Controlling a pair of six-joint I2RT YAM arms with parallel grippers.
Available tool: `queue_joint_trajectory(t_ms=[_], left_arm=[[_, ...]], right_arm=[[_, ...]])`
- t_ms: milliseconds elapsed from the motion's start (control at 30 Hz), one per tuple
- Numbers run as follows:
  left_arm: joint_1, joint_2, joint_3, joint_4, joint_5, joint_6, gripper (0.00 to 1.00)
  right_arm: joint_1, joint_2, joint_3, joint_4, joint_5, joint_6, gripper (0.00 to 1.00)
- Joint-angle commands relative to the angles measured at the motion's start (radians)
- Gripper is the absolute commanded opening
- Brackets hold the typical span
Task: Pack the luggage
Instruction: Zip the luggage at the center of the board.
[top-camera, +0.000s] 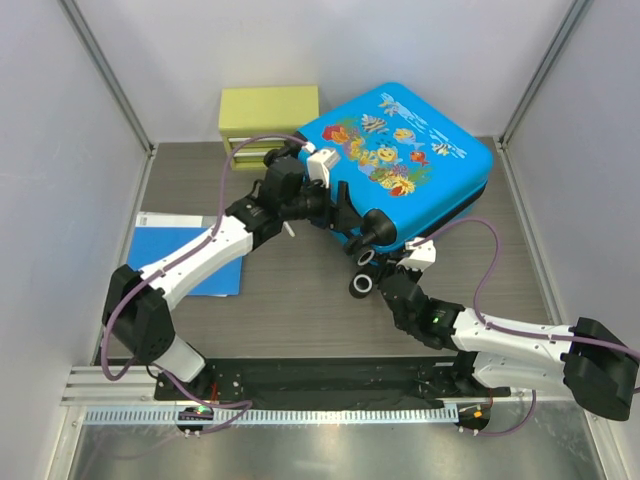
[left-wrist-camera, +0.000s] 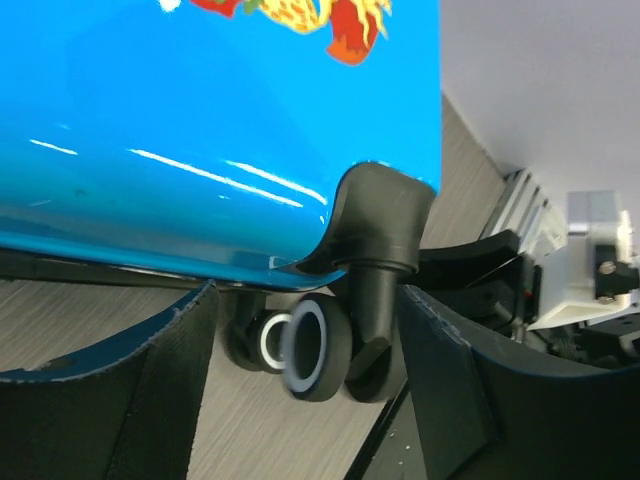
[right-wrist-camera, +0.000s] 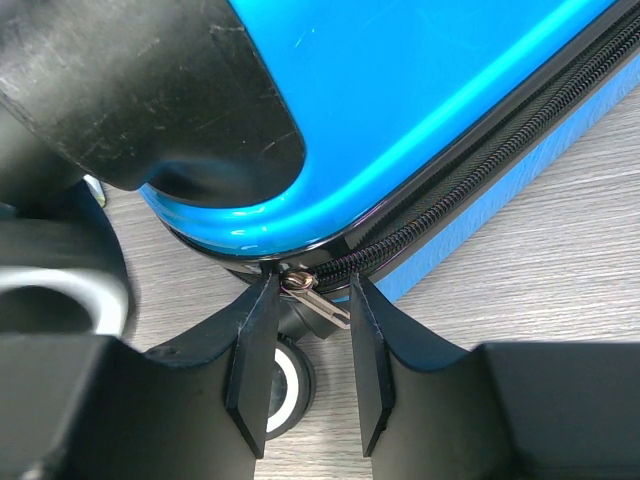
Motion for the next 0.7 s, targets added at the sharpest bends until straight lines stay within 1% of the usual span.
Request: queue_joint_trajectory(t_ms=[0,133,233,467,567,600,667], left_arm=[[-0.042,0.019,0.042,-0.046,-0.074,0.074,0.73],[-0.066,0.050,0.050,-0.045,-0.022,0.065,0.74],[-0.094,0.061,0.048,-0.042,-0.016,0.068,0.74],[-0.098,0.096,0.059,-0.042,0.036,0.053,0.75],[-0.114,0.112,0.063,-0.049,0.037,0.051,0.75],[-0.123,0.118,0.068,-0.055,0.035,0.053,0.74],[-0.128,0.136,0.082,-0.086,0.035,0.058,0.64]], right_arm=[[-0.036,-0.019,-0.006,0.034,0.117,0.016,0.39],[-0.039,-0.017,-0.010,0.032,0.116,0.016,0.38],[-0.042,-0.025,-0.017,0.031,0.113,0.022,0.39],[-0.048,-0.028,-0.021,0.035,0.103,0.024,0.39],[-0.049,-0.029,-0.026,0.039,0.102,0.028,0.39],[-0.049,-0.029,-0.027,0.040,0.102,0.027,0.38],[-0.051,-0.025,-0.027,0.045,0.099,0.025,0.38]])
